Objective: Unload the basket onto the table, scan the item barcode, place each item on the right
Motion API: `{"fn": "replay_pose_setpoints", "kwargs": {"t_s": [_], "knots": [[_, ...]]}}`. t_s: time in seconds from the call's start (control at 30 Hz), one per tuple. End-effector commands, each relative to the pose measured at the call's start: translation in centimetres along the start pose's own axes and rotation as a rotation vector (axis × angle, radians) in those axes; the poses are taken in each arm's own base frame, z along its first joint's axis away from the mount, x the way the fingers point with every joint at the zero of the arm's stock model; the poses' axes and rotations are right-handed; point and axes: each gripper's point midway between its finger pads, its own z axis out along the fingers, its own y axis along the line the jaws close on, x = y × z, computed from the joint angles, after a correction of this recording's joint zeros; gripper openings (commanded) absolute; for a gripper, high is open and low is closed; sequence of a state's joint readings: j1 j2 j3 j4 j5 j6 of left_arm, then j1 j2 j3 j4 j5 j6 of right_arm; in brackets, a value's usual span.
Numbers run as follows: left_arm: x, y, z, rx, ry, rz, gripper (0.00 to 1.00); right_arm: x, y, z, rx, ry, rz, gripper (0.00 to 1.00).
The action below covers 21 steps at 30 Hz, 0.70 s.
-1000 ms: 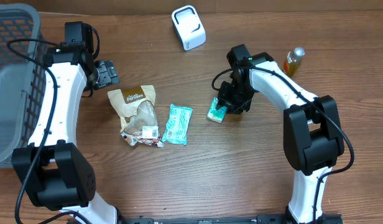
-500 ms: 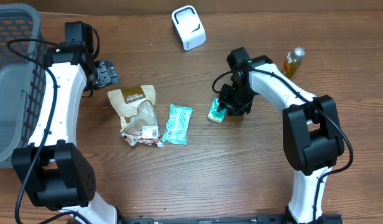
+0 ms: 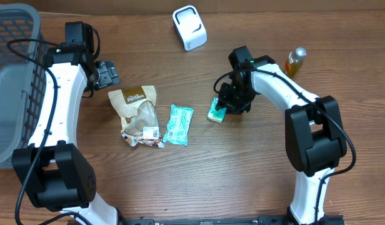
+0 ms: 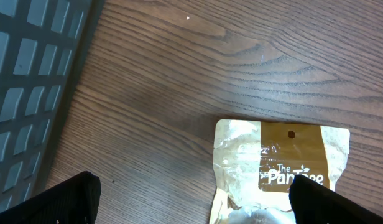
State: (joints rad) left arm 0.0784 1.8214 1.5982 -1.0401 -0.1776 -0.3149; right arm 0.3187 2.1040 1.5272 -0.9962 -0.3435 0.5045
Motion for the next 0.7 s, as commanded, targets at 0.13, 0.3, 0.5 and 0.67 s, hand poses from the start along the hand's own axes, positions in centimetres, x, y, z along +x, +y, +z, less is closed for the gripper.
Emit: {"fn": "replay_pose_setpoints", "kwargs": {"t_s": [0.13,0.3,0.5,0.67], "knots": [[-0.4,0.0,-0.9,-0.002,-0.028,0.006,1.00,0.0,0.0,-2.3,-0.030,-0.031,0.006,0.35],[-0.4,-0.1,-0.9,-0.002,-0.028,0.006,1.00,0.0,-0.9,-1.9,0.009,-0.039,0.039,0.33],[-0.4,-0.1,-0.9,-0.002,-0.028,0.006,0.99,0.1,-0.4,-1.3,0.003,-0.048,0.043,0.30],[-0.4,-0.1,-0.9,-0.002,-0.028,0.006,1.00,-0.1,-0.4,-1.1,0.000,-0.056,0.084,0.27]]}}
